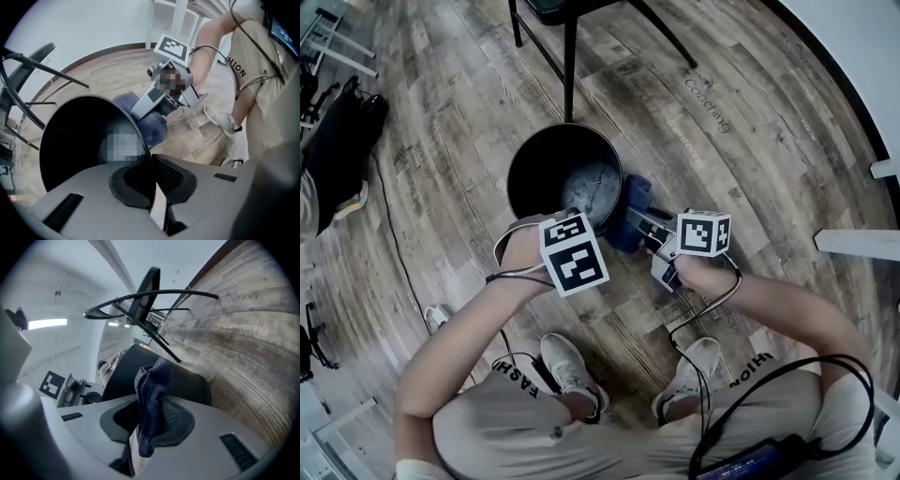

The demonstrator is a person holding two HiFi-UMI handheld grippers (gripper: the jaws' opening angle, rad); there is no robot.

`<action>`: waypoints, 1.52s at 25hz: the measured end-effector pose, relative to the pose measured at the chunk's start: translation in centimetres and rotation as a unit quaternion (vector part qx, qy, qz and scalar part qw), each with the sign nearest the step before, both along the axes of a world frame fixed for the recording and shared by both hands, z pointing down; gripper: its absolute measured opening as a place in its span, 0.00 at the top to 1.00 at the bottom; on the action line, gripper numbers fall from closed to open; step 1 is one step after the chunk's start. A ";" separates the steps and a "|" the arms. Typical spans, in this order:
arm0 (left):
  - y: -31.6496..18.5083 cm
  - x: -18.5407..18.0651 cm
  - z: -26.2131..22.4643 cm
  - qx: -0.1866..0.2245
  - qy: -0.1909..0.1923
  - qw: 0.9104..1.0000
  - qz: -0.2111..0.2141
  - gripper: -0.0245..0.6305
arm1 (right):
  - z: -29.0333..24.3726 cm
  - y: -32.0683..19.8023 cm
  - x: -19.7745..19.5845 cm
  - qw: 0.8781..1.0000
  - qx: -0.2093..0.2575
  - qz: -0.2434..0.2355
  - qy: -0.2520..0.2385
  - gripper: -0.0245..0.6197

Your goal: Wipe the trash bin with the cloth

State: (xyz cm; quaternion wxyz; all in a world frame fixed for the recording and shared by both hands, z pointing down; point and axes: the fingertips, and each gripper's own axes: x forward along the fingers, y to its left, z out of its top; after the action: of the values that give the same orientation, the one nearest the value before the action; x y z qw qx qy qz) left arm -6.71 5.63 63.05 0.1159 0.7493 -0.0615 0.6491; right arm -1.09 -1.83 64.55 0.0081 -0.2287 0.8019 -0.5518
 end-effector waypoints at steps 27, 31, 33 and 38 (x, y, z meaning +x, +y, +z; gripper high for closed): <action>-2.1 0.9 -3.2 -0.105 0.109 0.982 -0.116 0.74 | 5.3 0.7 2.9 0.997 -0.052 0.030 0.040 0.86; -1.1 -3.1 -1.9 -0.044 0.021 0.999 -0.023 0.74 | -0.4 1.2 1.9 0.998 -0.016 0.054 -0.033 0.86; -0.8 -3.7 -1.1 -0.028 0.000 1.000 -0.007 0.75 | -2.8 1.6 0.7 0.997 -0.003 0.050 -0.063 0.86; -0.8 -3.4 -0.7 -0.005 -0.012 1.000 0.015 0.88 | -6.8 1.5 -2.3 0.995 0.015 0.032 -0.099 0.86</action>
State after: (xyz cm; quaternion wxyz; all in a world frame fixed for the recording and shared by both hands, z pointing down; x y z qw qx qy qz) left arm -10.10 4.84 62.33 0.1090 0.7418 -0.0486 0.6599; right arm -3.38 -0.30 57.75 0.1082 -0.1987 0.7975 -0.5593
